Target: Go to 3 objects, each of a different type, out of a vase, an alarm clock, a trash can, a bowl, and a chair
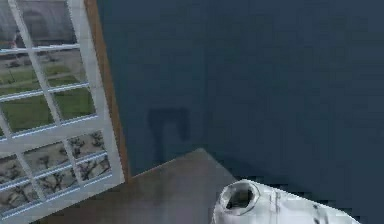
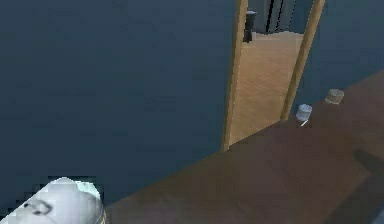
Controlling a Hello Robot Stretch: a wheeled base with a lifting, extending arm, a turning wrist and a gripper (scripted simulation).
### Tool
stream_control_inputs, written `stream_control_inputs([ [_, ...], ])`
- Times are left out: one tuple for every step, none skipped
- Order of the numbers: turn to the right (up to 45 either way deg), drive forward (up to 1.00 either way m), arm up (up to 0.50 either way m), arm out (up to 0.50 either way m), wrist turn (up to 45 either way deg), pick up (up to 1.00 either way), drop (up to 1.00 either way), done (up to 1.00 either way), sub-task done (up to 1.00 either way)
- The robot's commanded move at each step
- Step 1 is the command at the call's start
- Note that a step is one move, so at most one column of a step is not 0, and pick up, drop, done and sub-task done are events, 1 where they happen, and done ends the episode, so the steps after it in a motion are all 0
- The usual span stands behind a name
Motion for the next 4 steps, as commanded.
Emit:
stream_control_inputs([
  [0.0,0.15,0.00,0.00,0.0,0.00,0.00,0.00,0.00],
  [45.0,0.00,0.00,0.00,0.0,0.00,0.00,0.00,0.00],
  [45.0,0.00,0.00,0.00,0.0,0.00,0.00,0.00,0.00],
  [33.0,0.00,0.00,0.00,0.0,0.00,0.00,0.00,0.00],
])
